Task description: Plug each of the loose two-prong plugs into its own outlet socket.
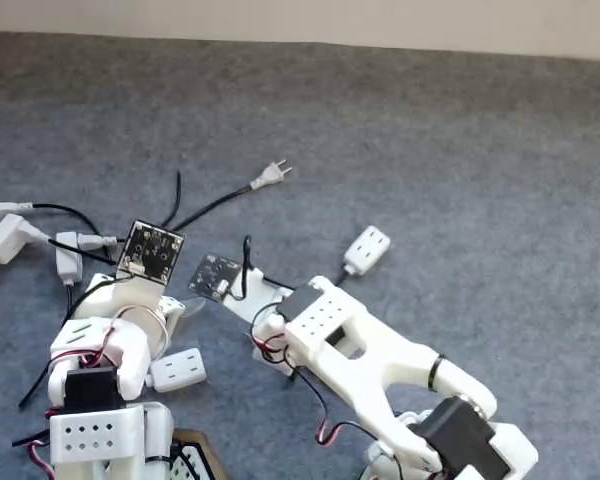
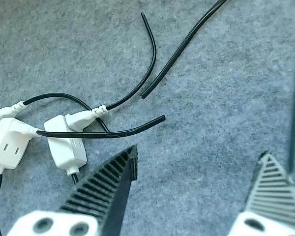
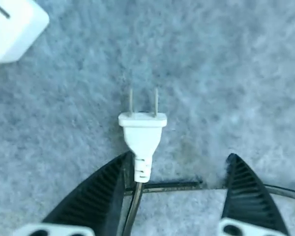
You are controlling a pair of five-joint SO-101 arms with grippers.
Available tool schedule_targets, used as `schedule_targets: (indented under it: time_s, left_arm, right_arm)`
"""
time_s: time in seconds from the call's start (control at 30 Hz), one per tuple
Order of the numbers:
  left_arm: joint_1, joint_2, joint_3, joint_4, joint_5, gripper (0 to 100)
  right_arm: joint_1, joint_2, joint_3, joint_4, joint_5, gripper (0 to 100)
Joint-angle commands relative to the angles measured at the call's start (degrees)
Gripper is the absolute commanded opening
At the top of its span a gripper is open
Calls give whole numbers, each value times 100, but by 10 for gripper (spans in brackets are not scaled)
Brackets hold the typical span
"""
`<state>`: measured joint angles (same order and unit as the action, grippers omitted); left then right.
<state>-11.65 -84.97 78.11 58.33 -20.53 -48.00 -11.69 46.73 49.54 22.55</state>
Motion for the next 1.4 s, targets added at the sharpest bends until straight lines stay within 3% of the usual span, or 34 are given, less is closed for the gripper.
schedule_targets:
  time_s: [0.0,0.2,0.43,0.5,0.8,0.97,1.27,1.37]
  left_arm:
    - [-84,-57,-31,-26,-44,364]
    - [-84,-57,-22,-9,-44,364]
    - [-84,-57,-22,9,-26,364]
    - [-84,-57,-22,9,-26,364]
    - [-84,-57,-31,9,-18,364]
    - [-84,-4,-57,9,334,365]
    - [13,-4,-840,185,1336,370]
    - [593,-4,-1244,677,1415,370]
  right_arm:
    - [-31,22,-207,-84,44,269]
    - [-22,57,-233,312,44,127]
    - [4,66,-233,295,18,52]
    - [13,66,-242,295,-316,0]
    - [224,-75,-207,-207,-598,5]
    - [462,-1437,136,-593,-835,5]
    - [-251,-4127,2220,-1323,-1169,5]
    - [-347,-4119,2246,-1305,-1187,5]
